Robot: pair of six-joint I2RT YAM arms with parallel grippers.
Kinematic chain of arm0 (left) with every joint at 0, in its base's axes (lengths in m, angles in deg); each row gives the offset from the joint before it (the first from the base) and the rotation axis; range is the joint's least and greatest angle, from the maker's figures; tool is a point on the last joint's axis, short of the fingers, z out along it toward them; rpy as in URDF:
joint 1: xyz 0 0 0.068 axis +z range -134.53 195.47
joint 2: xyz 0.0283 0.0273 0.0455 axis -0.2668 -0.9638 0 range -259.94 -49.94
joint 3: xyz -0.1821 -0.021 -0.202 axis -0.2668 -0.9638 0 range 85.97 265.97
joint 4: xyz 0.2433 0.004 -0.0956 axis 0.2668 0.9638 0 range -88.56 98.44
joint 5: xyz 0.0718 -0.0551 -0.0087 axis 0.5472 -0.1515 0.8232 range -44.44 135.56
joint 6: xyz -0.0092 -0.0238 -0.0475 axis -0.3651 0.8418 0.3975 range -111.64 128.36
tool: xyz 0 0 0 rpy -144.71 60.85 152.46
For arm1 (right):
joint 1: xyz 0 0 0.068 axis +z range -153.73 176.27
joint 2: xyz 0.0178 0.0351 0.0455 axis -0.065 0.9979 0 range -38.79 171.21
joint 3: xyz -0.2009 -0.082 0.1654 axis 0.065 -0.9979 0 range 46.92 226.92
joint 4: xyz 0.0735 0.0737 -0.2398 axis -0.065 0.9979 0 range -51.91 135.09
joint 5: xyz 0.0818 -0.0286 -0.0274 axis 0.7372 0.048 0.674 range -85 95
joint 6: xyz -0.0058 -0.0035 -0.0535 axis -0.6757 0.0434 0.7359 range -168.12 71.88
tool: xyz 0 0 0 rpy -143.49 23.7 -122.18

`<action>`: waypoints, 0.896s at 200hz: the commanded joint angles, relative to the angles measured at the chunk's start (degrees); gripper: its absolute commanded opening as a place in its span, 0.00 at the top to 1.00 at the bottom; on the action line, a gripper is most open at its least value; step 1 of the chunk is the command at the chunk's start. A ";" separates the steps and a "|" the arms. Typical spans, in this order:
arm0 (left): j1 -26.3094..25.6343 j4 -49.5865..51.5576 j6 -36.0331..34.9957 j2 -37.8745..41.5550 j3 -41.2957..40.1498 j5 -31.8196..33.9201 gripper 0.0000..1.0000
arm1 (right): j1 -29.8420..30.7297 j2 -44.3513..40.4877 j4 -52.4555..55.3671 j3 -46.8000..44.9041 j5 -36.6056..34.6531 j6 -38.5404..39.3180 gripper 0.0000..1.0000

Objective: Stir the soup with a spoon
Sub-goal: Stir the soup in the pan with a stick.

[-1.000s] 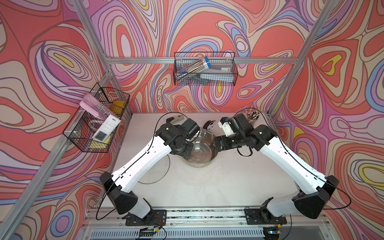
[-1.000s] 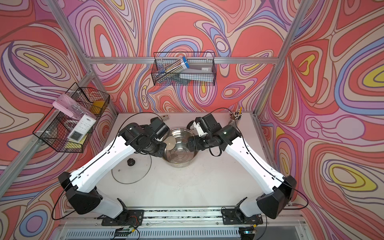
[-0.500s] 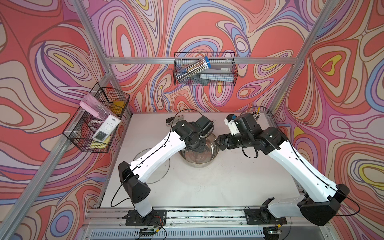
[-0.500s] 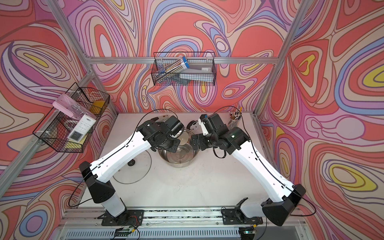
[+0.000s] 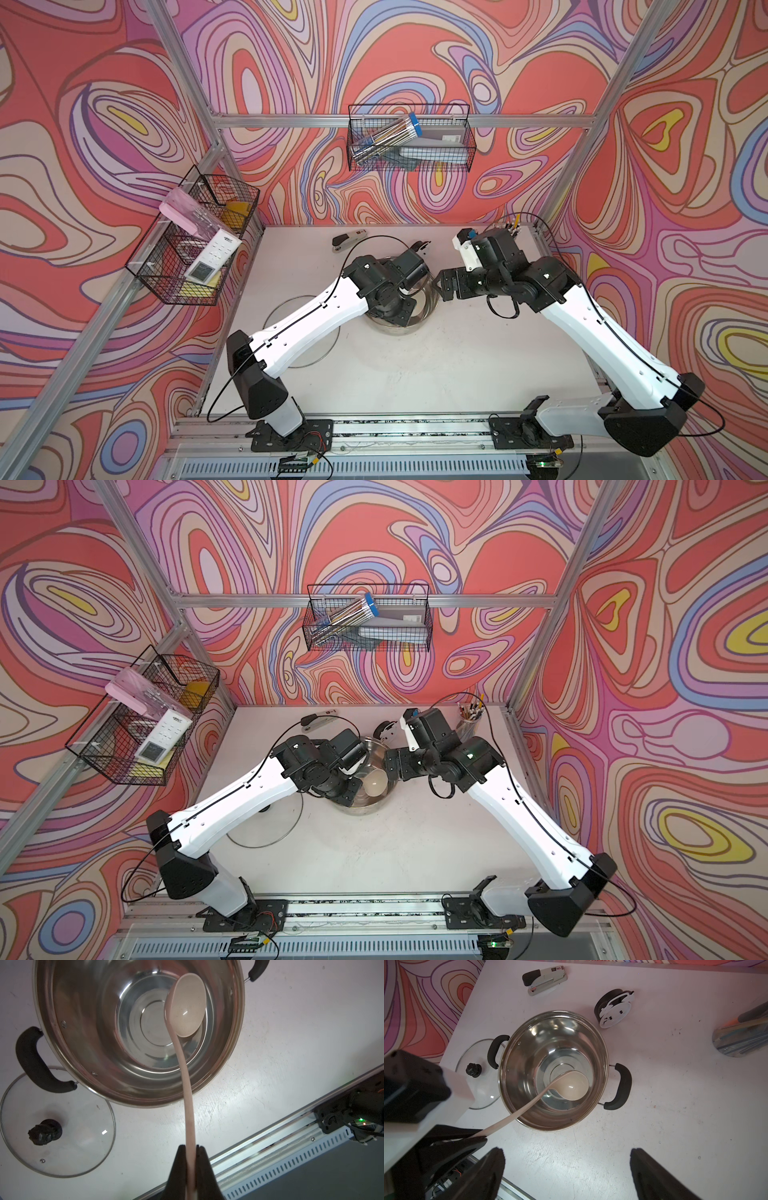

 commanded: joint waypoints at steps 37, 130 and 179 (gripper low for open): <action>-0.07 9.02 2.32 4.41 -1.49 4.27 1.00 | 0.17 -0.47 -2.61 -1.74 0.93 -1.69 0.04; 6.91 9.63 1.33 3.20 2.30 9.75 1.00 | 0.18 -0.65 -2.44 -2.59 2.69 -0.59 0.02; 8.02 5.50 -1.54 -2.39 7.26 10.40 1.00 | 0.17 -0.45 -3.27 -2.66 3.63 0.07 0.02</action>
